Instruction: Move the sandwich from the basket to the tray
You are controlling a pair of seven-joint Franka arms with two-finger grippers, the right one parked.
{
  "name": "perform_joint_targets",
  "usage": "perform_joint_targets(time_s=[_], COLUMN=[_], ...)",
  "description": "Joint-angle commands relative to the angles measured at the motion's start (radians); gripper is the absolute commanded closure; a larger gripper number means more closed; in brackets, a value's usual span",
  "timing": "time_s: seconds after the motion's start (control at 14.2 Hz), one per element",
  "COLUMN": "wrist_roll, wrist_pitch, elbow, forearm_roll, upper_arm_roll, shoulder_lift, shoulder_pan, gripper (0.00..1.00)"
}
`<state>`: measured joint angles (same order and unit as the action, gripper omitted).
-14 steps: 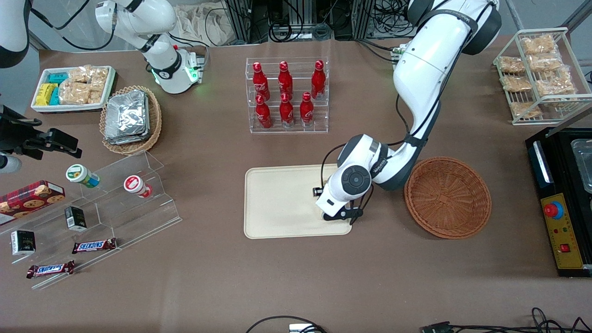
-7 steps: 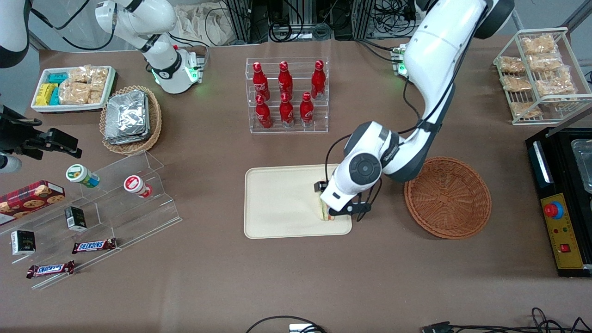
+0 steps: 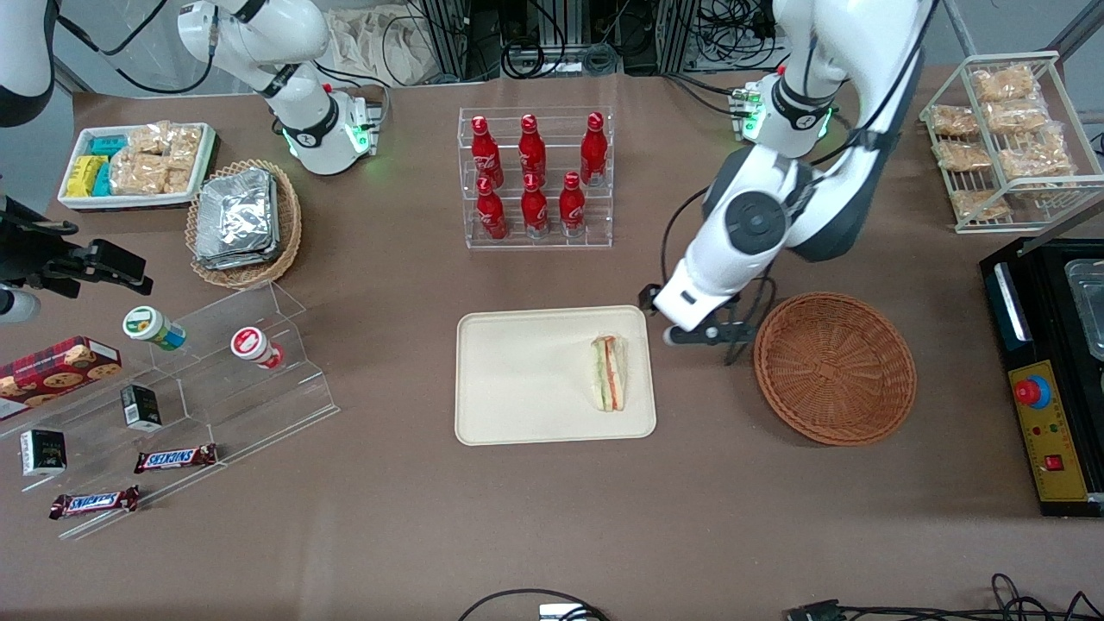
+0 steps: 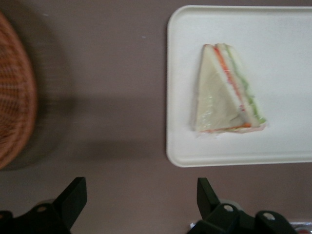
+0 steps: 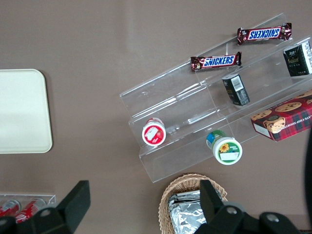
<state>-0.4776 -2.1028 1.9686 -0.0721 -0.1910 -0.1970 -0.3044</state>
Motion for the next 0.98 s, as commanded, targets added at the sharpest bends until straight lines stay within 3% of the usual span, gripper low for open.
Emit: perform_joint_targets(time_s=[0.0,0.42,0.56,0.77,0.91], wrist_roll=[0.089,0.235,0.263,0.214,0.073], wrist_pitch=[0.091,0.404,0.428,0.423,0.431], elbow=[0.018,-0.244,-0.290,-0.356,-0.392], forearm_roll=[-0.002,0.005,0.005,0.009,0.058], upper_arm_roll=[-0.002,-0.001,-0.001,-0.001,-0.007], shoulder_lift=[0.109,0.087,0.085,0.050,0.034], shoulder_pan=[0.091,0.345,0.428,0.442,0.433], gripper=[0.00,0.00,0.00,0.00,0.00])
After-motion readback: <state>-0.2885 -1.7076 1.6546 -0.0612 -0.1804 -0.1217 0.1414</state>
